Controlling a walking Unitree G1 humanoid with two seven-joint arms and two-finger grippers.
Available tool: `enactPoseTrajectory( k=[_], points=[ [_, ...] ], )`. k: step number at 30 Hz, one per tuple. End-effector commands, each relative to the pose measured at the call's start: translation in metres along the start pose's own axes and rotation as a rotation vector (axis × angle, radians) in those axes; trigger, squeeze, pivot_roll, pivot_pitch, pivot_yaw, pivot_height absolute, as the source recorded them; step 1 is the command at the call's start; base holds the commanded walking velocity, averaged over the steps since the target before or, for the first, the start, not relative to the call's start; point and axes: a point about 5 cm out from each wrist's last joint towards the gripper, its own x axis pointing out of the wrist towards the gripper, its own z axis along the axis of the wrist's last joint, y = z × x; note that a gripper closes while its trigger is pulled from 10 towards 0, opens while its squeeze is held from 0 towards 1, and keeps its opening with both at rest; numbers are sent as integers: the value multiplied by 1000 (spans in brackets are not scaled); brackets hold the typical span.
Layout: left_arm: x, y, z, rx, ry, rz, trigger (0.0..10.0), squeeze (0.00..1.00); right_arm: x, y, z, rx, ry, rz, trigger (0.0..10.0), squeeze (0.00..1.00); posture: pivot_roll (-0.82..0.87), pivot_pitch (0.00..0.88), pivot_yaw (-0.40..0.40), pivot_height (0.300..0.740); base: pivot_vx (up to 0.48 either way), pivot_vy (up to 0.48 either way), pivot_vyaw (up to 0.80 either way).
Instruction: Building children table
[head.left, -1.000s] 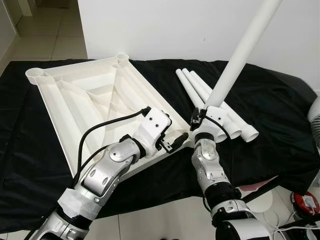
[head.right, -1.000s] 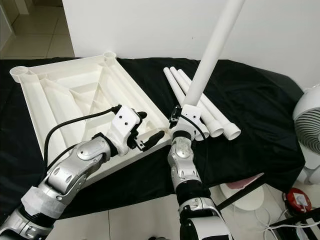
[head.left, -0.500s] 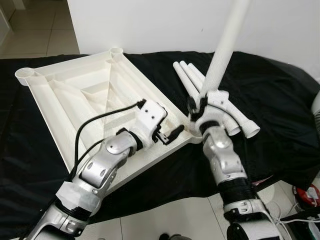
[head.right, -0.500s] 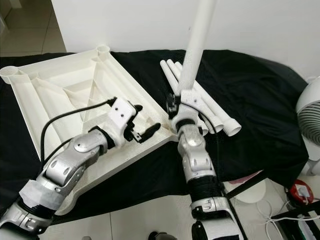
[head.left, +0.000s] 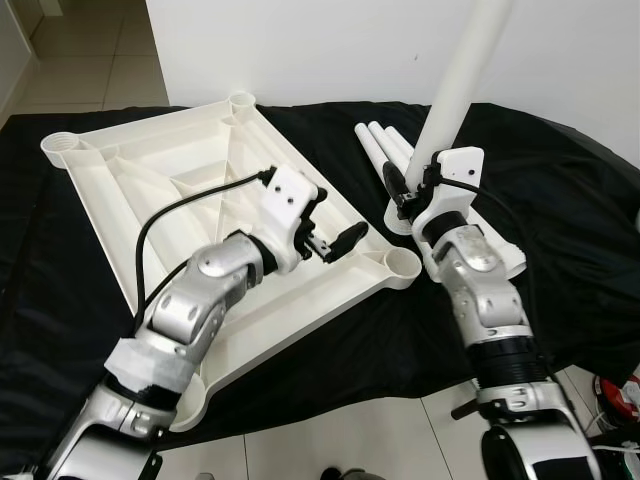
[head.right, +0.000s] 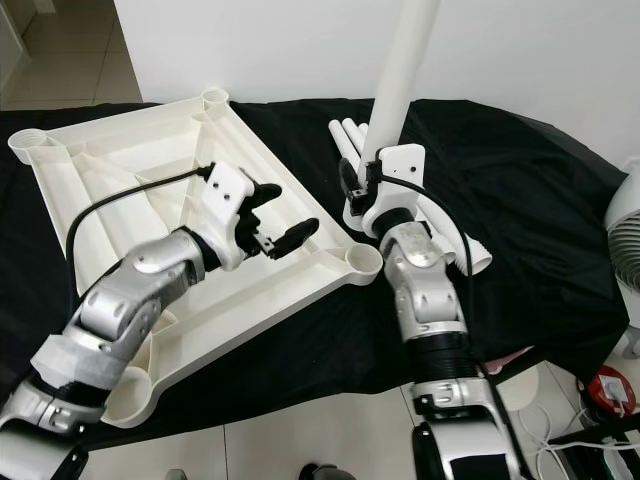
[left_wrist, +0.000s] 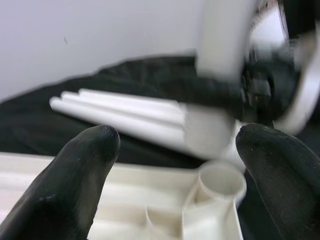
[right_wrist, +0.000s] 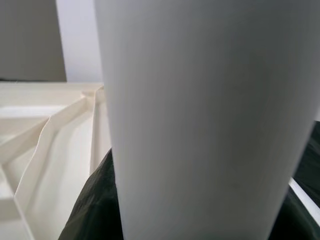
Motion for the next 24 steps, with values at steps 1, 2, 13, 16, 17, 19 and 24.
enactPoseTrajectory(
  k=[1, 2, 13, 16, 17, 19, 24],
  points=[
    [0, 0, 7, -26, -28, -55, 10000, 0, -1, 0, -5, -18, 48, 49, 10000, 0, 55, 37, -59, 740, 0, 0, 0],
    [1, 2, 13, -38, -50, -65, 10000, 0, -2, 1, -8, -24, 74, 86, 10000, 0, 55, 37, -59, 740, 0, 0, 0],
    [11, -5, 49, -134, -218, -215, 10000, 0, -10, 16, -24, -104, 173, 316, 10000, 0, 57, 32, -57, 740, 0, 0, 0],
    [15, -8, 54, -159, -236, -241, 10000, 0, -11, 23, -24, -124, 180, 382, 10000, 0, 54, 27, -50, 740, 0, 0, 0],
    [17, -10, 57, -170, -247, -256, 10000, 0, -11, 25, -24, -126, 184, 405, 10000, 0, 54, 27, -50, 740, 0, 0, 0],
    [18, -11, 61, -172, -261, -271, 10000, 0, -11, 26, -23, -136, 189, 429, 10000, 0, 54, 27, -50, 740, 0, 0, 0],
    [23, -11, 65, -174, -256, -275, 10000, 0, -11, 27, -23, -156, 200, 463, 10000, 0, 57, 20, -44, 740, 0, 0, 0]
  ],
)
